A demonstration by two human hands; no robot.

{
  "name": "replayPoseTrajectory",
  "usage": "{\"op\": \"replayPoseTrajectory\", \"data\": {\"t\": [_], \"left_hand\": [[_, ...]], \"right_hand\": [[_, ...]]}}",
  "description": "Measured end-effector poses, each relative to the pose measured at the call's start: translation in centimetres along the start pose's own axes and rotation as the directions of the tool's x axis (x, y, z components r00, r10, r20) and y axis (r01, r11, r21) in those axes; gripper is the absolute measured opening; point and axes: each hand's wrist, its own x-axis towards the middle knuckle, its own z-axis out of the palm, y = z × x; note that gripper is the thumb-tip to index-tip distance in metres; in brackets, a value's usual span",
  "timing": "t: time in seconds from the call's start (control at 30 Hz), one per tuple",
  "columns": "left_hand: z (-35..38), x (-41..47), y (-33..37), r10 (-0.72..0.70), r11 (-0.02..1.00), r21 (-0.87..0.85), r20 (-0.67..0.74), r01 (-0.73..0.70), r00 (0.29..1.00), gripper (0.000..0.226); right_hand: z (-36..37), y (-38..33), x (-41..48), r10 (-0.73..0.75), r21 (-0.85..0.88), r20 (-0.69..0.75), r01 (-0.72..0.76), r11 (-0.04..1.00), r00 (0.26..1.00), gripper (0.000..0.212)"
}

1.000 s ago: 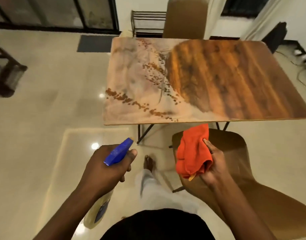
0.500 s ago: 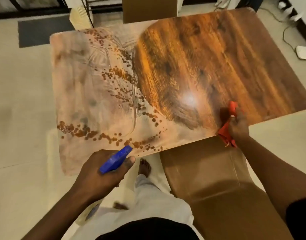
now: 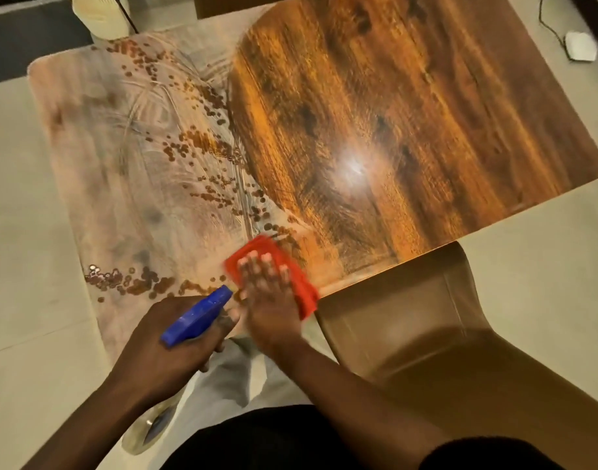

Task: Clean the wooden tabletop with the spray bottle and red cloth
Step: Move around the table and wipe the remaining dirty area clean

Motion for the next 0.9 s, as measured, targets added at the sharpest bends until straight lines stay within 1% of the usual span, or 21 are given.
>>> {"op": "replayPoseTrajectory", "data": {"t": [0.07,0.13,0.17,0.2,0.23,0.27,0.3,0.37,0.4,0.47,0.53,0.6,0.67,0.7,0.73,0.8,0.9], "left_hand": [[-0.5,0.4,0.0,0.003,1.000,0.007,-0.006,-0.003,1.000,0.043],[-0.9,0.7,0.1,0.023,1.000,0.017,-0.007,-0.022,1.000,0.049],[-1.0,0.8,0.1,0.040,0.999,0.025,-0.005,-0.040,0.999,0.048],[-1.1,0.9,0.1,0.055,0.998,0.031,-0.006,-0.055,0.998,0.047],[-1.2,0.9,0.2,0.057,0.998,0.038,-0.010,-0.057,0.998,0.046],[-1.3,0.9,0.3,0.053,0.998,0.041,-0.012,-0.052,0.999,0.045],[-1.3,1.0,0.4,0.044,0.998,0.040,-0.018,-0.044,0.999,0.044],[-1.5,1.2,0.4,0.029,0.999,0.033,-0.026,-0.029,0.999,0.044],[-1.5,1.2,0.3,0.025,0.999,0.029,-0.025,-0.025,0.999,0.044],[-1.5,1.2,0.3,0.016,1.000,0.020,-0.022,-0.015,1.000,0.045],[-1.4,1.1,0.2,0.000,1.000,0.019,-0.031,0.000,1.000,0.045],[-1.4,1.0,-0.1,-0.023,1.000,-0.007,-0.044,0.023,0.999,0.046],[-1.4,0.9,-0.5,-0.044,0.998,-0.056,-0.045,0.041,0.998,0.049],[-1.5,0.8,-0.7,-0.054,0.996,-0.070,-0.045,0.051,0.998,0.052],[-1.5,0.8,-0.8,-0.067,0.995,-0.075,-0.048,0.063,0.997,0.054],[-1.7,0.7,-1.2,-0.088,0.994,-0.072,-0.067,0.083,0.994,0.055],[-2.2,0.7,-1.8,-0.101,0.993,-0.066,-0.109,0.094,0.989,0.050]], "right_hand": [[1.6,-2.9,-0.7,-0.193,-0.002,0.095,0.194,0.981,0.977,0.070],[1.6,-2.8,-1.0,-0.363,-0.004,0.122,0.366,0.931,0.924,0.060],[0.9,-1.9,-1.1,-0.398,-0.012,0.129,0.403,0.915,0.908,0.062],[0.2,-0.4,-1.4,-0.398,-0.035,0.143,0.407,0.913,0.906,0.067],[-0.8,1.4,-1.9,-0.362,-0.055,0.164,0.375,0.925,0.917,0.070],[-1.7,3.8,-2.6,-0.287,-0.062,0.186,0.303,0.951,0.940,0.071],[-2.7,6.5,-3.3,-0.197,-0.072,0.169,0.212,0.975,0.966,0.069],[-5.0,12.5,-4.4,-0.015,-0.129,0.025,0.018,0.991,1.000,0.063],[-6.6,15.5,-4.8,0.083,-0.126,-0.026,-0.086,0.988,0.996,0.063],[-9.5,21.3,-4.7,0.250,-0.082,-0.039,-0.253,0.964,0.967,0.066],[-12.5,25.9,-3.3,0.360,-0.056,-0.031,-0.362,0.931,0.932,0.069],[-14.6,28.0,-0.8,0.496,0.019,-0.043,-0.496,0.868,0.867,0.074],[-14.9,27.2,2.3,0.602,0.088,-0.080,-0.596,0.798,0.795,0.077],[-14.6,26.0,3.9,0.620,0.095,-0.086,-0.613,0.784,0.780,0.078],[-14.3,24.5,5.3,0.609,0.084,-0.087,-0.604,0.793,0.788,0.078],[-13.0,20.9,7.5,0.512,0.031,-0.069,-0.511,0.859,0.856,0.077],[-10.0,13.9,8.9,0.320,-0.034,0.004,-0.320,0.947,0.947,0.073]]}}
